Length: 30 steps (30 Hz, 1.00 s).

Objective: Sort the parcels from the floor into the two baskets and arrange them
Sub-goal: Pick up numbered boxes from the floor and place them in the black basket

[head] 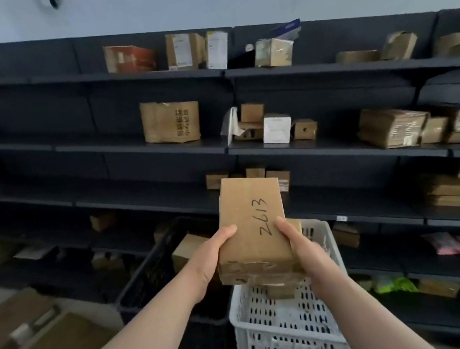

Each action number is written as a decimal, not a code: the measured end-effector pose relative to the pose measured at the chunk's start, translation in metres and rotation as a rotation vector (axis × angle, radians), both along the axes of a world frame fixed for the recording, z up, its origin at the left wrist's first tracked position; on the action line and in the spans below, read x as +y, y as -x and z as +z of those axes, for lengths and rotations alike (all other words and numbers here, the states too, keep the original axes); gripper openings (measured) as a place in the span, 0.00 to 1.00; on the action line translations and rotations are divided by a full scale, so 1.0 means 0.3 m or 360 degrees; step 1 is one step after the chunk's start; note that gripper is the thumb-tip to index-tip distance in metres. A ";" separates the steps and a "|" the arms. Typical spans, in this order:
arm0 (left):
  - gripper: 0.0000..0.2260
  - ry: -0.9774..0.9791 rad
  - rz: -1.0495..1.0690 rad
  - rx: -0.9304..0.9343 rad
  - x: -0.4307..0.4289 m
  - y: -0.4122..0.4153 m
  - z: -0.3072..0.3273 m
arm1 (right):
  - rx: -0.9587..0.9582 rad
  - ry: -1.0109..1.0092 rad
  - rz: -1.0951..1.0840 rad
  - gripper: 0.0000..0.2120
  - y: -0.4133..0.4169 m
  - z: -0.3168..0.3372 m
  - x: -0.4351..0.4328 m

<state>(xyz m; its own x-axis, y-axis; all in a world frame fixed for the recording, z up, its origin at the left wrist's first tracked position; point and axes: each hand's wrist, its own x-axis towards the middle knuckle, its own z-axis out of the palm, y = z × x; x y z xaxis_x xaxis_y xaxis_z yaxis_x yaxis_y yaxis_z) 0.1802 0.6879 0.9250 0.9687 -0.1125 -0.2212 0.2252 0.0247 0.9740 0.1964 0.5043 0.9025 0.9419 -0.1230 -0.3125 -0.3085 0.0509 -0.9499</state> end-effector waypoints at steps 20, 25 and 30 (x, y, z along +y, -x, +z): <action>0.22 -0.0126 0.0279 0.0621 0.658 -0.516 -0.423 | 0.0571 -0.0093 0.0164 0.56 -0.530 -0.460 0.660; 0.15 -0.0143 0.0345 0.0809 0.684 -0.655 -0.566 | 0.0708 -0.0109 0.0308 0.50 -0.644 -0.615 0.682; 0.12 -0.0146 0.0355 0.0963 0.692 -0.728 -0.686 | 0.0862 -0.0065 0.0440 0.34 -0.712 -0.714 0.681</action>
